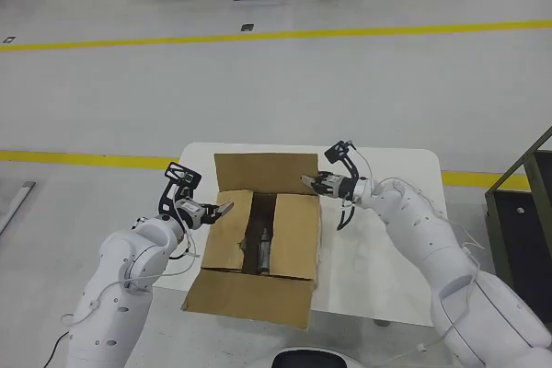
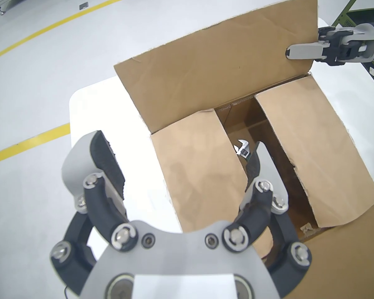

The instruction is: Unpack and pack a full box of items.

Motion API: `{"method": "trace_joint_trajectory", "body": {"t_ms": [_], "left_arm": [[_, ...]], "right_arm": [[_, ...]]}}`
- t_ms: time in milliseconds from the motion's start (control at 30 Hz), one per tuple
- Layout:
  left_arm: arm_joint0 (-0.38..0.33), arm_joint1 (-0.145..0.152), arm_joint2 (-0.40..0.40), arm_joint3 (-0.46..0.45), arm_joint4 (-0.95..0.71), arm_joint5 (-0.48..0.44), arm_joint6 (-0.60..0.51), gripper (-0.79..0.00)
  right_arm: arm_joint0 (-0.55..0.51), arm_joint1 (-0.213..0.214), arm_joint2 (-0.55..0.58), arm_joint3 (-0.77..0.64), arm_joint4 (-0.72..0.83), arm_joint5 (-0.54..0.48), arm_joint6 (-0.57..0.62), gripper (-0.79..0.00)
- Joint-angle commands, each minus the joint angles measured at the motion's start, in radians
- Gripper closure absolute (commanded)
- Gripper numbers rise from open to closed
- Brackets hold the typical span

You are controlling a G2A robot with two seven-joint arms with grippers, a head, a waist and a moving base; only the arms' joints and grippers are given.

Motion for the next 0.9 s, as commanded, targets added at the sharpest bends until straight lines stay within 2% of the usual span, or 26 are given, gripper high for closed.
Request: {"method": "trace_joint_trajectory", "body": {"t_ms": [0,300,600,733,867], "left_arm": [[0.0,0.0,0.0,0.0,0.0,0.0,0.0,-0.785],[0.0,0.0,0.0,0.0,0.0,0.0,0.0,-0.785],[0.002,0.0,0.001,-0.002,-0.001,0.0,0.004,-0.785],[0.018,0.006,0.0,-0.031,-0.026,-0.085,0.017,-0.785],[0.027,0.016,-0.032,-0.039,-0.103,-0.187,-0.009,-0.785]], "right_arm": [[0.005,0.004,0.001,0.009,-0.014,0.0,-0.001,0.0],[0.031,0.048,0.028,0.069,-0.07,-0.008,-0.056,0.0],[0.039,0.094,0.06,0.05,-0.087,-0.042,-0.05,0.0],[0.033,0.1,0.067,0.035,-0.083,-0.041,-0.044,0.0],[0.033,0.1,0.067,0.035,-0.083,-0.041,-0.044,0.0]]}}
